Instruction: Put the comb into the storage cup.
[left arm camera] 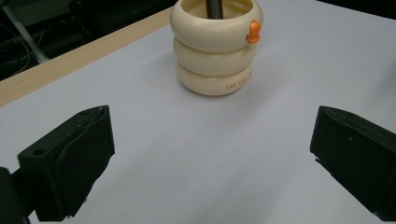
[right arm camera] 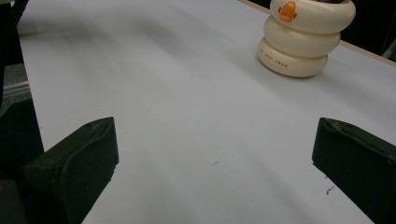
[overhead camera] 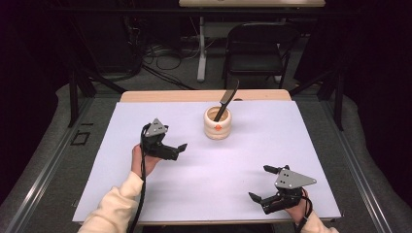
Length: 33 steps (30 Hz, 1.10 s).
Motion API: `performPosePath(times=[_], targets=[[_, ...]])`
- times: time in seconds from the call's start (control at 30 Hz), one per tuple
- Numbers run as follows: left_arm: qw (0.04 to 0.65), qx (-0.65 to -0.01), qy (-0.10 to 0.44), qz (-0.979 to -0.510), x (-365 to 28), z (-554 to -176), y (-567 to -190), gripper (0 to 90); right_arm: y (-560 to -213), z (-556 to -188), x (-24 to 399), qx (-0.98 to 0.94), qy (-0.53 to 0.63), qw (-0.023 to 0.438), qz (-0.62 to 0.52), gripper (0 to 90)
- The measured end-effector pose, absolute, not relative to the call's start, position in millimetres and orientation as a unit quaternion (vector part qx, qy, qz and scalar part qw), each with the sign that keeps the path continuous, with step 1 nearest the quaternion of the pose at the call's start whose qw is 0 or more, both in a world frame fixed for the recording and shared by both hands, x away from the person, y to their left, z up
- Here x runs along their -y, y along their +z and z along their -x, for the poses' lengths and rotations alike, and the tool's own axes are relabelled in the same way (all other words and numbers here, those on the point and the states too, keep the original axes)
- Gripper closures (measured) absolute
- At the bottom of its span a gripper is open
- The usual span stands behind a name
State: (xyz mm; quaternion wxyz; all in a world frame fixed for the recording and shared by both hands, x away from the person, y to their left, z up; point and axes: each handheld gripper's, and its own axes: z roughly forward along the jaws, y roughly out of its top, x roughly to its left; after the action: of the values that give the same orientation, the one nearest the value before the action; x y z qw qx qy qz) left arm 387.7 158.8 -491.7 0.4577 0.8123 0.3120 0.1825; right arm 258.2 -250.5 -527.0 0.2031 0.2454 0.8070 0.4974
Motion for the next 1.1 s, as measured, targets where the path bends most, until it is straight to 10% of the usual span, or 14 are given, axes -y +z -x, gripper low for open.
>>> performPosePath(times=[1.1], targets=[[0.449, -0.324, 0.199, -0.809, -188, -340, -498, 0.0, -527, -259, 250, -0.808, 0.495, 0.204, -0.245, 0.0]])
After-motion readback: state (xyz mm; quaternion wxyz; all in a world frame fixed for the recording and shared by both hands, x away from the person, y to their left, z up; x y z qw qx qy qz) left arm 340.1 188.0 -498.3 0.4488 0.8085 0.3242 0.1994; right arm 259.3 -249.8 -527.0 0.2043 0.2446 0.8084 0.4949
